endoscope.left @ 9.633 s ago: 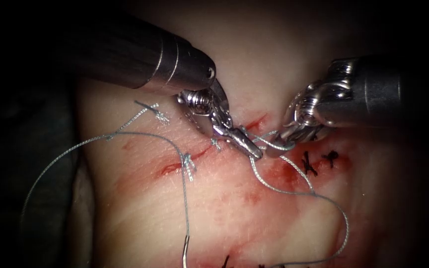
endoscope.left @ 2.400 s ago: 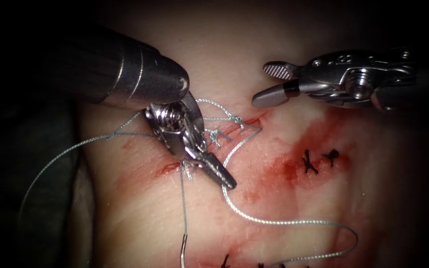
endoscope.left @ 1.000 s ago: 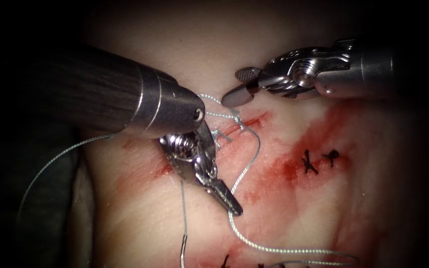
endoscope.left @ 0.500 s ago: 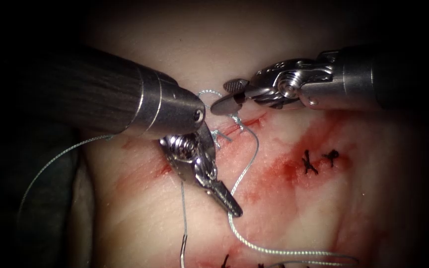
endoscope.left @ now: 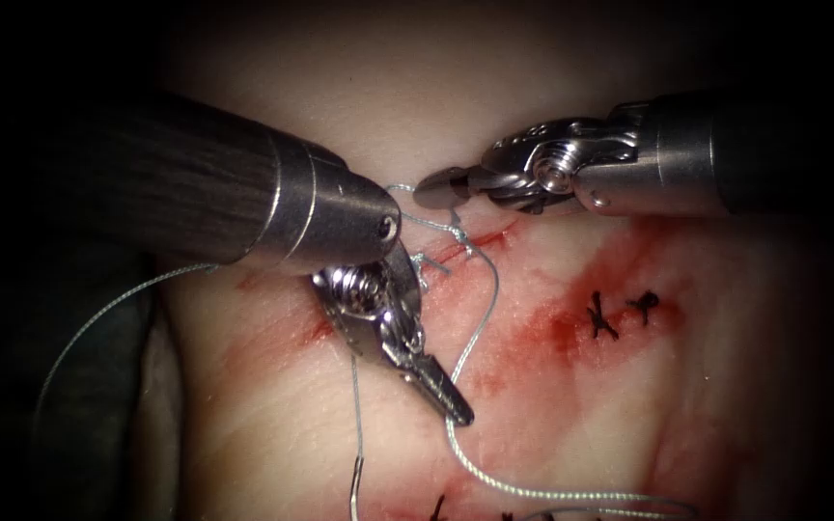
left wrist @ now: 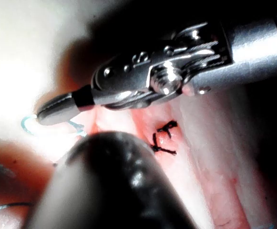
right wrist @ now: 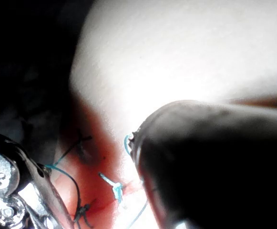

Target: Wound Closure

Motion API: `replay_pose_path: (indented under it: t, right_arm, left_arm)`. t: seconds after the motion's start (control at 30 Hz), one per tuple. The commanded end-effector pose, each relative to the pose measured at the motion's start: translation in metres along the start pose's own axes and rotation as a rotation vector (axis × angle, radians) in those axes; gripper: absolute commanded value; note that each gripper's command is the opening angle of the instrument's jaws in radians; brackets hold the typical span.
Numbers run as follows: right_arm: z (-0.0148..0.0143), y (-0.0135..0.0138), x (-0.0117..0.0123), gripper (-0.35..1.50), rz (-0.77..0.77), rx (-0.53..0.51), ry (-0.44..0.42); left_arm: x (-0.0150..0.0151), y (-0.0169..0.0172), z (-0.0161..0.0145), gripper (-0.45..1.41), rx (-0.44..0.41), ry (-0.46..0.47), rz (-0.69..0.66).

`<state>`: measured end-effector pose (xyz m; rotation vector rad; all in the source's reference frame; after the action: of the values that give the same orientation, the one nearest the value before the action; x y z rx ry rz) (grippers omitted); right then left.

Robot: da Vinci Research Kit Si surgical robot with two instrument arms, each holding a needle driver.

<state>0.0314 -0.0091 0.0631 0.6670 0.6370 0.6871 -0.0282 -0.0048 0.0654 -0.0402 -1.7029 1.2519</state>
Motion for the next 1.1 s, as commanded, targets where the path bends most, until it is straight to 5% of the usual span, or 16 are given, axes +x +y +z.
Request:
replay_pose_path:
  t: [0.03, 0.17, 0.27, 0.3, 0.5, 0.7, 1.1]
  right_arm:
    - [-0.0004, 0.0002, 0.0016, -0.35, -0.015, 0.081, 0.000]
    - [-0.0014, 0.0008, 0.0026, -0.35, -0.085, 0.149, 0.003]
    - [-0.0015, 0.0016, 0.0033, -0.35, -0.286, 0.180, -0.002]
    - [-0.0014, 0.0022, 0.0037, -0.35, -0.458, 0.190, -0.001]
    - [-0.0019, 0.0047, 0.0063, -0.35, -0.889, 0.011, 0.021]
    - [-0.0026, 0.0071, 0.0075, -0.35, -0.875, -0.126, 0.009]
    - [-0.0025, 0.0091, 0.0078, -0.35, -0.668, -0.188, -0.074]
  left_arm:
    - [0.0006, -0.0003, 0.0005, -0.45, 0.002, -0.002, 0.000]
    - [0.0005, -0.0003, 0.0006, -0.45, 0.005, -0.007, -0.005]
    - [0.0005, -0.0002, 0.0008, -0.45, 0.006, -0.009, -0.004]
    - [0.0004, -0.0002, 0.0009, -0.45, 0.007, -0.011, -0.010]
    - [0.0000, -0.0005, 0.0023, -0.45, 0.016, -0.047, -0.027]
    - [0.0000, -0.0017, 0.0044, -0.45, 0.021, -0.083, -0.053]
    - [0.0017, -0.0043, 0.0086, -0.45, 0.059, -0.183, -0.106]
